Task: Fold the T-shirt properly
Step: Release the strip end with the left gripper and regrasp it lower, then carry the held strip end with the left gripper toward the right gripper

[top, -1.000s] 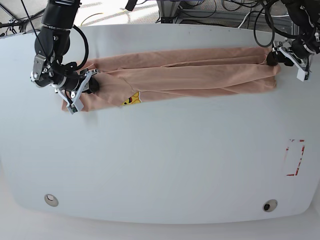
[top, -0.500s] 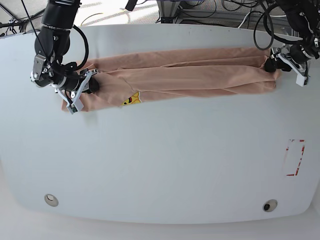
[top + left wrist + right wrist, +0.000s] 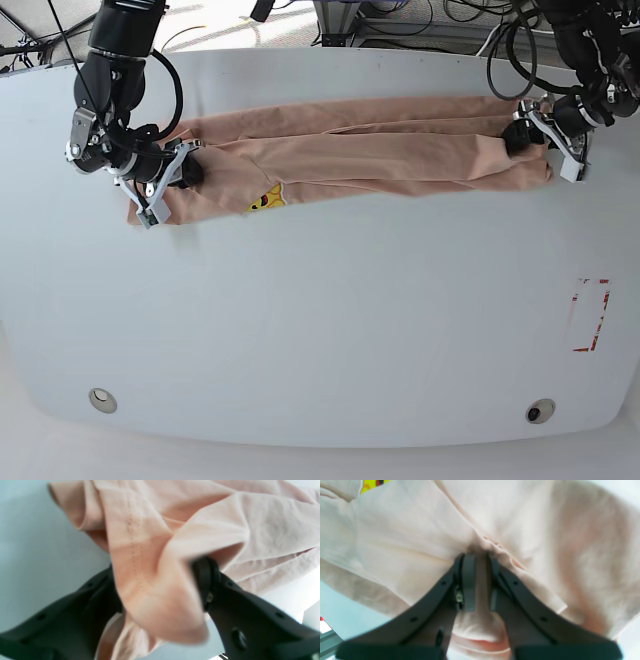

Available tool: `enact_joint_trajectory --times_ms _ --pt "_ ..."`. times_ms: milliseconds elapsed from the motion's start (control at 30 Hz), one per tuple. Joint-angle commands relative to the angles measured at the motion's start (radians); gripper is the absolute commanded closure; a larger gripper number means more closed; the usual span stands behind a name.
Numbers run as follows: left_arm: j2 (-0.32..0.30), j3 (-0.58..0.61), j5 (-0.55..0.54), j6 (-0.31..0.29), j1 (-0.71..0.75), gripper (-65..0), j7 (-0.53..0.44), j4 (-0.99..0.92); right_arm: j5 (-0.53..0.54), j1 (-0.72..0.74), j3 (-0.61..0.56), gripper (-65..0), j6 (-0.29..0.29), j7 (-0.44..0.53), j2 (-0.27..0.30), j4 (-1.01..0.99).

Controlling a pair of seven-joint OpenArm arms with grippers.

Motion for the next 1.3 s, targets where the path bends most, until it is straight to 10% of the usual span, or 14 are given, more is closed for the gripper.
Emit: enact_joint_trajectory --times_ms 0,200,533,1033,1267 --pt "-0.007 0.01 0.025 0.001 0.006 -28.3 0.033 0.004 -0.008 0.006 0.001 -7.9 -0.005 -0.011 0.005 0.012" --pt "-0.009 0.004 0.025 0.001 0.006 -1.9 0.031 0.012 -0.008 -0.002 0.004 -7.8 -0.005 -0.011 0.005 0.012" --pt "-0.009 0.022 0.025 0.001 0.072 -1.3 0.034 0.323 -0.008 -0.006 0.004 -7.8 -0.005 -0.011 0.005 0.012" --pt "-0.007 0.476 0.026 0.001 0.027 -1.7 0.036 0.499 -0.008 -0.008 0.004 -7.6 -0.005 -0.011 0.005 0.012" --pt "0.101 0.582 0.195 0.001 -0.049 -6.7 0.036 0.492 -0.01 -0.008 0.005 -7.6 -0.005 -0.011 -0.007 0.012"
